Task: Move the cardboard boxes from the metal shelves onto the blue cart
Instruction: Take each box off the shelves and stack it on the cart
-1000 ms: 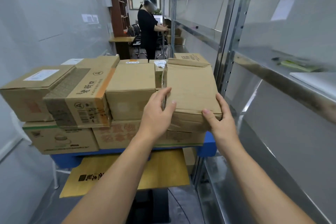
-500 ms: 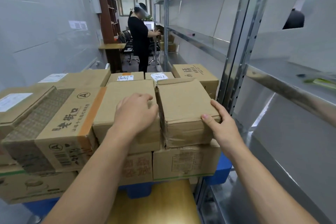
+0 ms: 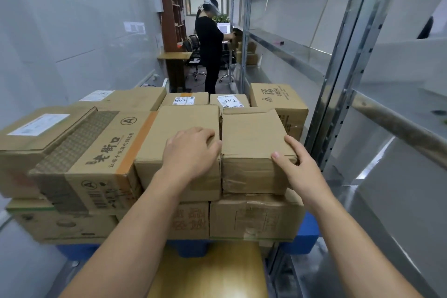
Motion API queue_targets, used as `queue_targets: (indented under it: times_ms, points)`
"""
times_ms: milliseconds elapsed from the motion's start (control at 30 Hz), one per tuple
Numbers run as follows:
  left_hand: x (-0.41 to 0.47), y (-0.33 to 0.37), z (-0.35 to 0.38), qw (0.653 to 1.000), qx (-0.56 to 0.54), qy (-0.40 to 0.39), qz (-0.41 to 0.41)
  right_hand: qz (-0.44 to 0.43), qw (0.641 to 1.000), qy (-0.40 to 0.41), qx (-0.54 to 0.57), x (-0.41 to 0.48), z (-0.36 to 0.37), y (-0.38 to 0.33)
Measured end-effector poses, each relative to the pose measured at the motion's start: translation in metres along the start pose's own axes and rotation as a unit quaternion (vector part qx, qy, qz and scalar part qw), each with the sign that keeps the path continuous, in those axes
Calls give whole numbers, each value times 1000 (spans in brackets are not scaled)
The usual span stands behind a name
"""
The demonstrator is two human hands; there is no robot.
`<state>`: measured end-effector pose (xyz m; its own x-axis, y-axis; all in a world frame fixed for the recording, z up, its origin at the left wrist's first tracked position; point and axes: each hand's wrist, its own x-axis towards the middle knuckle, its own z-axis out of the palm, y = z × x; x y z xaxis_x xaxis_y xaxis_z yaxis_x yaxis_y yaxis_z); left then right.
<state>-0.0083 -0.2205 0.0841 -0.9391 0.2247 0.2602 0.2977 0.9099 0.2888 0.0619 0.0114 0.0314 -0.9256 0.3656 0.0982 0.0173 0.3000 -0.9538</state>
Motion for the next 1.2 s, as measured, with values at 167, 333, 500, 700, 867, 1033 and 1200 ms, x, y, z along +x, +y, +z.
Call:
queue_targets:
  times_ms: [167,333,500,700,867,1033,1200]
  points:
    - [3,-5,-5,1000,-15,-27,-1,-44,996,30,-66,1,-3,-21]
    - [15,-26,-27,999,-47,-17,-14,-155,979,27,-131,7,18,-72]
    - [36,-63,-53,996,-85,8,-7,-204,958,-2,-202,30,65,-117]
    - [85,-142,-89,1000,-11,-28,0,-224,933,-90,-266,80,156,-154]
    - [133,-219,-133,995,47,-82,-34,-207,909,-142,-332,129,238,-176]
    - [183,-306,-148,987,80,-126,-55,-182,898,-175,-360,169,299,-188]
    - [222,-361,-127,970,94,-216,-56,-141,868,-228,-417,194,342,-180]
